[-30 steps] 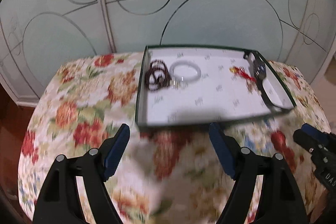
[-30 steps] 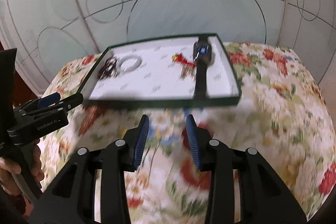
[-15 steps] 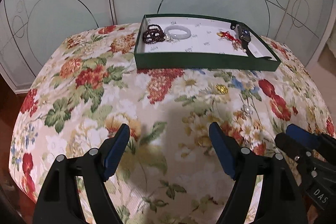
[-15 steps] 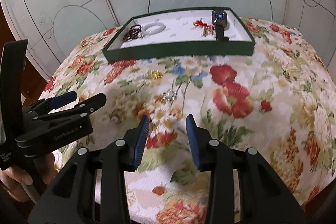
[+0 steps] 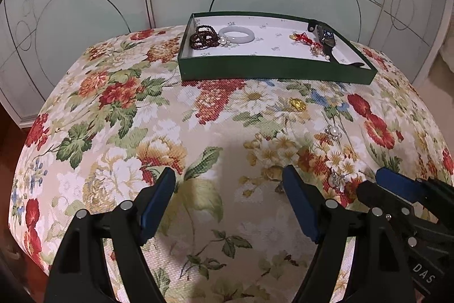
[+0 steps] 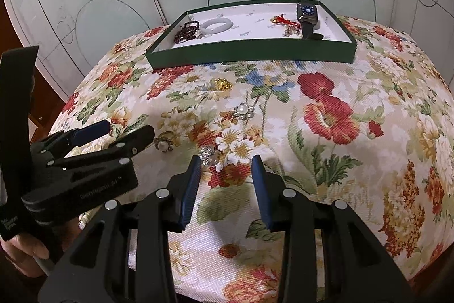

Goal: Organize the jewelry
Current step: 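Move both tools back toward the remaining jewelry on the stool, then grasp the silver ring with the left tool while the right tool grasps the silver flower brooch, then carry the ring with the left tool while the right tool carries the brooch over the box, then open the left tool to drop the ring in the box while the right tool releases the brooch, then move both tools back toward the pearl brooch and gold coin charm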

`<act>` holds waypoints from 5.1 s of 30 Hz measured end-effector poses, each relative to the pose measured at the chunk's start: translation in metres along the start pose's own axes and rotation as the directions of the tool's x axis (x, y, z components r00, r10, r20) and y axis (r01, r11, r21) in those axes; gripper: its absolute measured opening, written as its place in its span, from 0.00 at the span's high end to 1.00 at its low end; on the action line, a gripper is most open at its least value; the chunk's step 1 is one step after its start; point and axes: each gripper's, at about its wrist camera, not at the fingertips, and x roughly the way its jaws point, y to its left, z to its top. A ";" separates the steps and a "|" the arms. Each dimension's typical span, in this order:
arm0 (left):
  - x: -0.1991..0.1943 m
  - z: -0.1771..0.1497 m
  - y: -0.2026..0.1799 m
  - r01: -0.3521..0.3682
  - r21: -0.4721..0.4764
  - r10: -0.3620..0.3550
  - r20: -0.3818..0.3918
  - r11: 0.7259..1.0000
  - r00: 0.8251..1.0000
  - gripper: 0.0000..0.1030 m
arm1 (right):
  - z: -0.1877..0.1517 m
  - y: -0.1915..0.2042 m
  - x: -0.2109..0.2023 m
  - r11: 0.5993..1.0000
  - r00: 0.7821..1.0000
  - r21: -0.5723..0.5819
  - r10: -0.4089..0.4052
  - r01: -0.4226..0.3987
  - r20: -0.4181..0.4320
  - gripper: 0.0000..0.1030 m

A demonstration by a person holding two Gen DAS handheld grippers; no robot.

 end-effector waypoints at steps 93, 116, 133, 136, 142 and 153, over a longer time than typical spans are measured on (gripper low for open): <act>0.130 0.168 -0.006 -0.048 0.085 0.046 0.027 0.995 0.999 0.74 | 0.191 -0.069 0.125 0.993 0.993 0.035 -0.114 0.113 0.027 0.82; 0.068 0.115 0.011 -0.033 0.012 0.032 0.072 0.999 0.997 0.38 | 0.112 -0.055 0.033 0.997 0.991 0.053 -0.066 0.061 0.112 0.61; 0.020 0.055 -0.027 0.005 0.070 -0.011 0.085 0.998 0.996 0.34 | 0.039 -0.055 0.008 0.990 0.990 0.073 -0.123 0.118 0.072 0.61; 0.018 0.047 -0.042 0.019 0.092 -0.026 0.077 0.996 0.997 0.34 | 0.035 -0.064 0.003 0.987 0.988 0.099 -0.134 0.126 0.075 0.61; 0.020 0.037 -0.061 0.034 0.084 -0.038 0.052 0.996 0.998 0.34 | 0.032 -0.075 -0.007 0.982 0.983 0.118 -0.157 0.146 0.092 0.61; 0.018 0.025 -0.095 0.046 0.089 -0.050 0.043 0.995 0.998 0.34 | 0.029 -0.102 -0.020 0.966 0.974 0.191 -0.197 0.173 0.114 0.61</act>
